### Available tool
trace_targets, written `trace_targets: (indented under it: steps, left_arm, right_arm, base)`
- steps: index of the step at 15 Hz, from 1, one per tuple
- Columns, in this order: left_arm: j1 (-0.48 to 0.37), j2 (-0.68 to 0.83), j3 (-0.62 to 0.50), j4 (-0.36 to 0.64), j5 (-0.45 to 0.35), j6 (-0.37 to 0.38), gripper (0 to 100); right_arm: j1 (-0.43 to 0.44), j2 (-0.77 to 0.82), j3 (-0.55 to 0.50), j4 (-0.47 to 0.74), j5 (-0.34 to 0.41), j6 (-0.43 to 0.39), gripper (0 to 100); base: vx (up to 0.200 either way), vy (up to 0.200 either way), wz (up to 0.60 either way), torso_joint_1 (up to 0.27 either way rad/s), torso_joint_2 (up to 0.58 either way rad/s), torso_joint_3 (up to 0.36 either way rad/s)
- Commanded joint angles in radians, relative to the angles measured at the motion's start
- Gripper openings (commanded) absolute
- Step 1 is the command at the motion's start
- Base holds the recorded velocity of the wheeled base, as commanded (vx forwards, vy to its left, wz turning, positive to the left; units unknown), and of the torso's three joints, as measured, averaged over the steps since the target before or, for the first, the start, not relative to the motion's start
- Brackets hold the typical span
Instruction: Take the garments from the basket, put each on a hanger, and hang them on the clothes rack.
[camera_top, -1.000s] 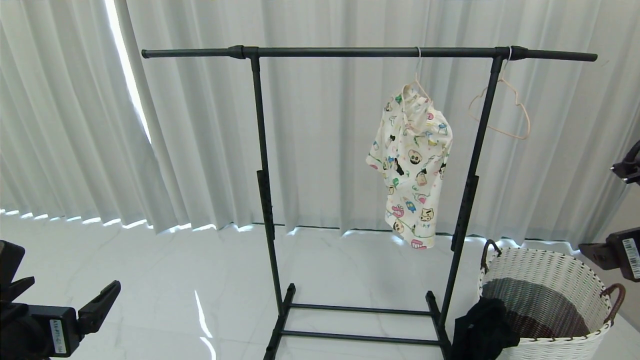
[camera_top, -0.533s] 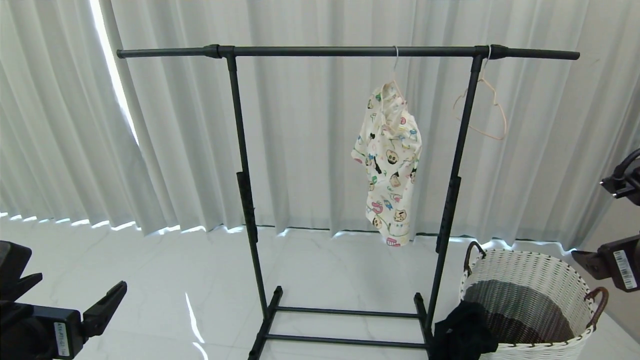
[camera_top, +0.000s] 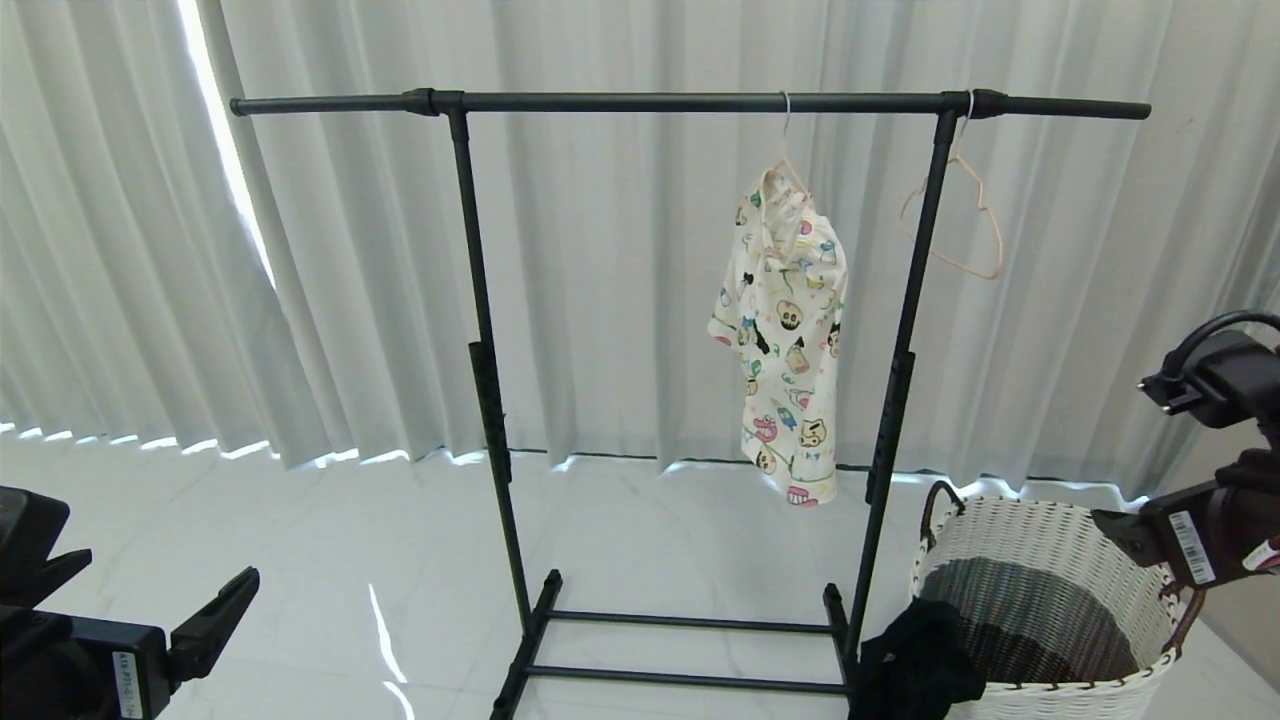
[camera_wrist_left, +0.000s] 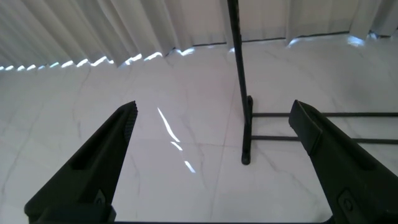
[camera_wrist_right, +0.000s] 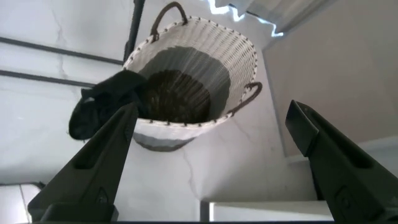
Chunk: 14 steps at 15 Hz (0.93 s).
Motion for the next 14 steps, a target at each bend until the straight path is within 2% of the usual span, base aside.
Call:
trace_targets:
  steps: [1, 3, 7, 9, 11, 14]
  left_arm:
    - [-0.001, -0.001, -0.002, 0.0, -0.007, -0.004, 100]
    - [-0.001, -0.001, -0.007, 0.0, -0.043, -0.001, 100]
    - [-0.001, 0.006, -0.013, 0.0, -0.048, 0.003, 100]
    - [-0.001, 0.007, -0.013, 0.0, -0.05, 0.004, 100]
    - [-0.001, 0.018, -0.01, 0.0, -0.05, 0.004, 100]
    - [-0.001, 0.033, -0.01, 0.0, -0.05, 0.004, 100]
  right_arm:
    - [-0.001, 0.032, 0.042, -0.044, 0.012, -0.026, 100]
    - [-0.001, 0.054, 0.07, -0.086, 0.02, -0.046, 100]
    - [-0.007, 0.075, 0.119, -0.121, 0.035, -0.043, 100]
    - [-0.024, 0.083, 0.174, -0.159, 0.089, -0.044, 100]
    - [-0.05, 0.104, 0.231, -0.195, 0.153, -0.055, 100]
    - [-0.077, 0.133, 0.318, -0.207, 0.256, -0.173, 100]
  base:
    - [0.2, 0.0, 0.0, 0.002, 0.0, 0.002]
    - [0.2, 0.0, 0.0, -0.002, 0.0, 0.002]
    - [0.2, 0.0, 0.0, 0.004, 0.0, 0.001]
    - [0.2, 0.0, 0.0, -0.002, 0.01, 0.0]
    - [0.0, 0.0, 0.0, 0.0, 0.0, 0.0]
    - [0.0, 0.0, 0.0, 0.0, 0.0, 0.0]
